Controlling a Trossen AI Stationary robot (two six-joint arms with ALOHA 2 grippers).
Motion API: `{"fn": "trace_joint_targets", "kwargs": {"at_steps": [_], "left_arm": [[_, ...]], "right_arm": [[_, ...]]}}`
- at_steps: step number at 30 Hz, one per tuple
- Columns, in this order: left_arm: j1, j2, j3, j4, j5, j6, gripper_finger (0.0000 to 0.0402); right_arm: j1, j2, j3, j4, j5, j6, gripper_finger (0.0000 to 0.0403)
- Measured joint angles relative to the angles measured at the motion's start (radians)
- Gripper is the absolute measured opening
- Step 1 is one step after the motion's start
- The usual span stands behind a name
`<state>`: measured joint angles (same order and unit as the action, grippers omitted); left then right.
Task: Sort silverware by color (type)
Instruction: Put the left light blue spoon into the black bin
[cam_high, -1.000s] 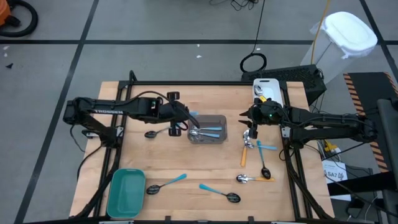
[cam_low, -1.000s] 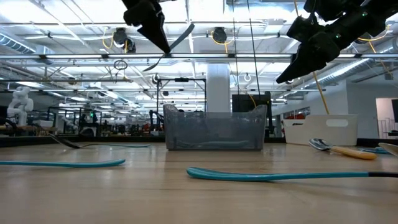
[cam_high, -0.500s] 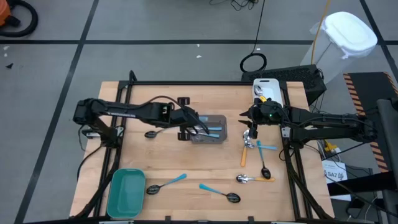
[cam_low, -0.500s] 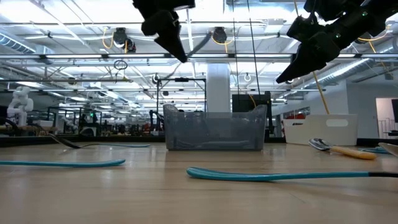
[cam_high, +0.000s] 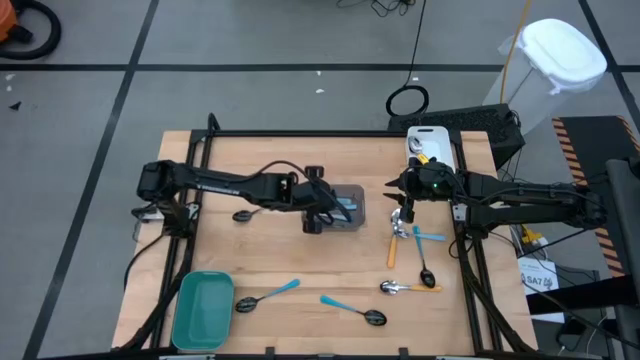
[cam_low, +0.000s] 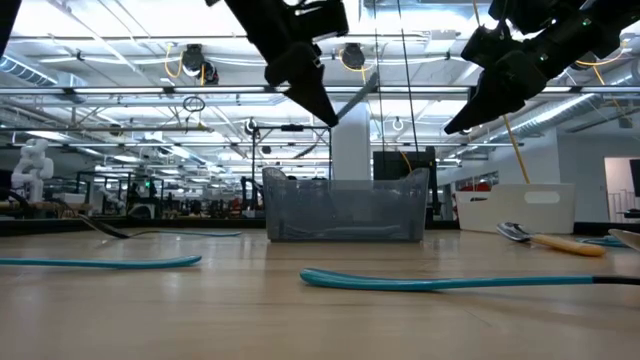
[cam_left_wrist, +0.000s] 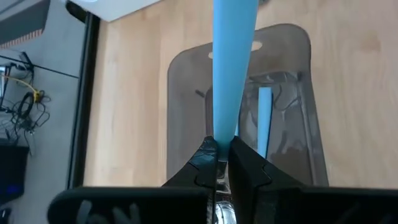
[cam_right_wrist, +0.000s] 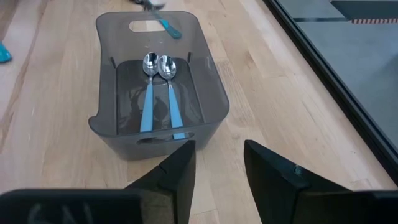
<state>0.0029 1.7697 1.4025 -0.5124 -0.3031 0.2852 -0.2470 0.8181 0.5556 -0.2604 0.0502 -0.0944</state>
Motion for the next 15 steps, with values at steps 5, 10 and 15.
{"fn": "trace_joint_targets", "kwargs": {"at_steps": [5, 10, 15], "left_arm": [[0.003, 0.047, 0.000, 0.050, 0.025, 0.000, 0.0018], [0.013, 0.087, 0.000, 0.080, 0.026, -0.007, 0.0018], [0.026, 0.120, 0.000, 0.105, 0.026, -0.046, 0.0019]], "right_arm": [[0.000, 0.000, 0.000, 0.000, 0.000, 0.000, 0.0132], [0.000, 0.000, 0.000, 0.000, 0.000, 0.000, 0.0132], [0.000, 0.000, 0.000, -0.001, 0.000, 0.000, 0.0132]]}}
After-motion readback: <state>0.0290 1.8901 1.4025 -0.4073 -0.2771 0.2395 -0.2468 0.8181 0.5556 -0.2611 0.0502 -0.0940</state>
